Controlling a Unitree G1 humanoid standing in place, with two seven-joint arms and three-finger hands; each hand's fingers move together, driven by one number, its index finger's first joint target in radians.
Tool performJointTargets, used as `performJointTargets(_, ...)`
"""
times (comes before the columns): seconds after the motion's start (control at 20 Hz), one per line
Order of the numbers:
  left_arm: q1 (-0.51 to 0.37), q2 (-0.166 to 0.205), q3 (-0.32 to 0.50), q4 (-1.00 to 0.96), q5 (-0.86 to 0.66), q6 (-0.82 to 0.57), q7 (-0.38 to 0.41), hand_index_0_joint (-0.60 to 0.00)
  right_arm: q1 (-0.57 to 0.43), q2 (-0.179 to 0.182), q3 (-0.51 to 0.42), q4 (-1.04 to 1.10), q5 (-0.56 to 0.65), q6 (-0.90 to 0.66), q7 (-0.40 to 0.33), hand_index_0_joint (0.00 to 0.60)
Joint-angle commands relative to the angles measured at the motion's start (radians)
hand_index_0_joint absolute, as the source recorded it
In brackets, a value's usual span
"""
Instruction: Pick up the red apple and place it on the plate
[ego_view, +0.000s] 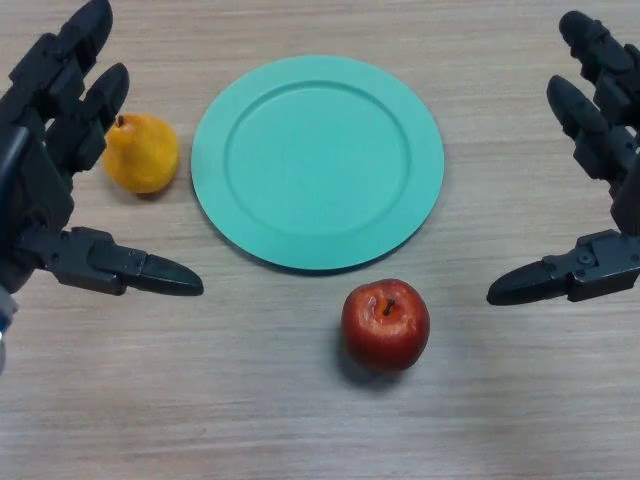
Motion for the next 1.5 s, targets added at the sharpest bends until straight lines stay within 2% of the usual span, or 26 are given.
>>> performJointTargets(0.05, -0.034, 0.06, 0.099, -0.064, -0.04, -0.076, 0.019, 0.0, -0.036, -0.019, -0.046, -0.044, -0.018, -0.158, -0.019, 0.0)
performJointTargets(0.25, -0.036, 0.056, 0.086, -0.05, -0.019, -0.105, 0.044, 0.0, -0.024, -0.023, -0.033, -0.058, -0.067, -0.139, 0.039, 0.0)
performJointTargets(0.5, -0.037, 0.059, 0.098, -0.034, -0.023, -0.132, 0.036, 0.0, -0.011, -0.017, -0.043, -0.066, -0.061, -0.117, 0.031, 0.0)
performJointTargets(0.7, -0.027, 0.052, 0.072, 0.037, 0.062, -0.21, 0.036, 0.0, 0.028, -0.002, -0.014, -0.033, -0.128, -0.139, 0.068, 0.0)
performJointTargets(0.8, -0.024, 0.045, 0.064, 0.078, 0.102, -0.265, 0.017, 0.0, 0.064, 0.02, 0.014, -0.017, -0.16, -0.168, 0.063, 0.0)
performJointTargets(0.9, -0.025, 0.037, 0.056, 0.108, 0.117, -0.313, 0.023, 0.0, 0.109, 0.04, 0.054, 0.066, -0.223, -0.284, 0.064, 0.0)
performJointTargets(0.95, -0.02, 0.037, 0.051, 0.107, 0.128, -0.312, 0.016, 0.0, 0.128, 0.053, 0.073, 0.153, -0.269, -0.398, 0.049, 0.0)
performJointTargets(1.05, -0.008, 0.04, 0.051, 0.087, 0.148, -0.272, -0.015, 0.0, 0.146, 0.072, 0.101, 0.25, -0.31, -0.514, 0.009, 0.0)
performJointTargets(1.25, -0.008, 0.041, 0.069, 0.067, 0.132, -0.222, -0.03, 0.0, 0.187, 0.099, 0.182, 0.383, -0.353, -0.598, 0.003, 0.0)
performJointTargets(1.4, 0.006, 0.033, 0.068, 0.071, 0.134, -0.256, -0.01, 0.0, 0.191, 0.109, 0.245, 0.419, -0.345, -0.545, -0.025, 0.0)
performJointTargets(1.45, 0.013, 0.03, 0.063, 0.082, 0.151, -0.28, -0.013, 0.0, 0.186, 0.11, 0.274, 0.434, -0.347, -0.525, -0.043, 0.05)
performJointTargets(1.5, 0.013, 0.029, 0.063, 0.083, 0.152, -0.28, -0.013, 0.0, 0.183, 0.111, 0.279, 0.437, -0.346, -0.524, -0.049, 0.15)
